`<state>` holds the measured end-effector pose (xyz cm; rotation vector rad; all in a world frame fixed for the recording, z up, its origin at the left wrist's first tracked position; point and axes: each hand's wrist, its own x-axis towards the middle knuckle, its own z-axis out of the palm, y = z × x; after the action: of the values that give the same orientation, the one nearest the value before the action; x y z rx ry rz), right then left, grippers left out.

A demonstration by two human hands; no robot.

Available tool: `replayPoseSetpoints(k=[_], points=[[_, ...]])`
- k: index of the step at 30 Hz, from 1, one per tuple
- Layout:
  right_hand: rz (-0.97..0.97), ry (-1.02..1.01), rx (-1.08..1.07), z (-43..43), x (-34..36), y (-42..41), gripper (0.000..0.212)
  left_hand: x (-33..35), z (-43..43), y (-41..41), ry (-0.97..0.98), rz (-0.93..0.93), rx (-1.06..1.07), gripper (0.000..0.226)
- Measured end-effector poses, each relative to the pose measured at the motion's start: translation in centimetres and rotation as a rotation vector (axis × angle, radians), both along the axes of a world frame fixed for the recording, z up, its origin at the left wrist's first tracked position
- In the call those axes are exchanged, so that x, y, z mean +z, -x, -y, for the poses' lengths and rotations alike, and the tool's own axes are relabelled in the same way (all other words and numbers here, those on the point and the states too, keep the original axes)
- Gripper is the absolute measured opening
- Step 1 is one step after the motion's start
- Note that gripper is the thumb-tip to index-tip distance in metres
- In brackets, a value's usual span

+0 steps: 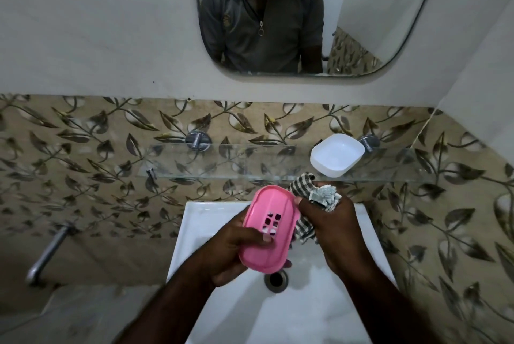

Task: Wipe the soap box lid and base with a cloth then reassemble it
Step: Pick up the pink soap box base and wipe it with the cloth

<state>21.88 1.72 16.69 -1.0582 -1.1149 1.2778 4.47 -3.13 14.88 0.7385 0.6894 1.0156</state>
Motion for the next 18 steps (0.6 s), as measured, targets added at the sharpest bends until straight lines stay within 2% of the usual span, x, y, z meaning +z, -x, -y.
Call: replayPoseSetpoints(k=[3, 6, 8, 11, 14, 16, 18], points=[[0.145, -0.062, 0.036, -0.3, 0.1, -0.2, 0.024, -0.3, 0.2, -0.5, 0.022, -0.033, -0.037, 0.067], [0.135, -0.123, -0.013, -0.8, 0.8, -1.0, 0.03, 0.0, -0.2, -0.7, -0.038, -0.424, 0.106, 0.059], [0.181, -0.232, -0.038, -0.9, 1.5, -1.5, 0.038, 0.6, -0.3, -0.7, -0.077, -0.675, 0.145, 0.05], [0.504, -0.562, 0.055, 0.4, 2.0, -0.4, 0.045, 1.1, -0.3, -1.1, -0.13, -0.839, 0.118, 0.032], [0.882, -0.87, 0.183, 1.7, 1.1, 1.1, 0.039, 1.4, -0.4, -1.4, -0.156, -0.865, 0.122, 0.025], [0.955, -0.879, 0.203, 1.3, 0.2, 0.9, 0.044, 1.3, -0.4, -1.3, -0.166, -0.93, 0.164, 0.009], [0.908, -0.736, 0.154, 0.5, -0.2, 0.6, 0.051, 0.9, -0.4, -1.0, -0.149, -1.027, 0.176, 0.028]])
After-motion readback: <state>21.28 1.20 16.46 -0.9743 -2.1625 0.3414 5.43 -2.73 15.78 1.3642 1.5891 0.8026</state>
